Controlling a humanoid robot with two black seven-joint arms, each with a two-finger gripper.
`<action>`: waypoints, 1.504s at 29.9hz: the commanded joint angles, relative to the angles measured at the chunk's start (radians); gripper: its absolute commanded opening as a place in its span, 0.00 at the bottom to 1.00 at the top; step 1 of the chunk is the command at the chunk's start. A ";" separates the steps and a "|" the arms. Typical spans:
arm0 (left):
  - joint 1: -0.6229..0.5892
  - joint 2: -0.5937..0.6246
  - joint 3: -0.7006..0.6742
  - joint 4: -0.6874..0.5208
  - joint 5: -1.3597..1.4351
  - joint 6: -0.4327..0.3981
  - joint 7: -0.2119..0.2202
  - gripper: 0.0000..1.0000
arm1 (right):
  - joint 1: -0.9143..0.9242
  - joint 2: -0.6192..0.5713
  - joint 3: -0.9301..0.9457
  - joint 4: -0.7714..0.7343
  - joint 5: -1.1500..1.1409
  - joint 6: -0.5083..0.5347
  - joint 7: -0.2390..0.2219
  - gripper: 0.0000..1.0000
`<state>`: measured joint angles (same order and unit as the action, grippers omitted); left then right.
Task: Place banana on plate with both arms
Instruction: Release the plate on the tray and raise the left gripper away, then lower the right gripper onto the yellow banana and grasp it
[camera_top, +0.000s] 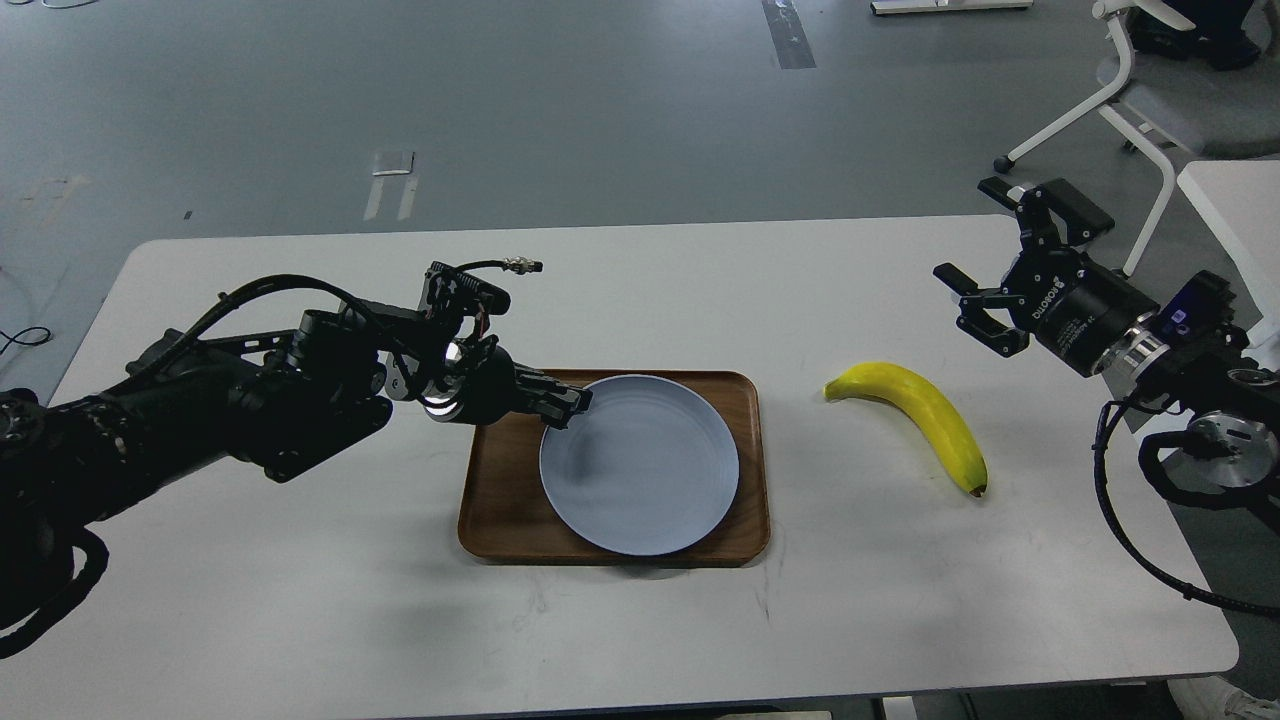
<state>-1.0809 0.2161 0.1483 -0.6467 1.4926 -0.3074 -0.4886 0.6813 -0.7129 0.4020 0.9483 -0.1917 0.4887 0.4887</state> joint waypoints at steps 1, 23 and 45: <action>0.003 -0.031 0.000 0.053 -0.002 0.001 0.000 0.00 | 0.000 0.001 0.000 0.001 0.000 0.000 0.000 1.00; 0.000 -0.015 -0.009 0.062 -0.025 -0.001 0.000 0.98 | -0.002 0.000 0.000 0.003 0.000 0.000 0.000 1.00; 0.163 0.364 -0.419 -0.188 -1.172 -0.155 0.000 0.98 | -0.002 -0.002 -0.006 0.004 0.000 0.000 0.000 1.00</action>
<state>-1.0418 0.5499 -0.1249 -0.8300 0.3650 -0.3698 -0.4885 0.6797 -0.7135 0.3961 0.9489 -0.1919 0.4887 0.4887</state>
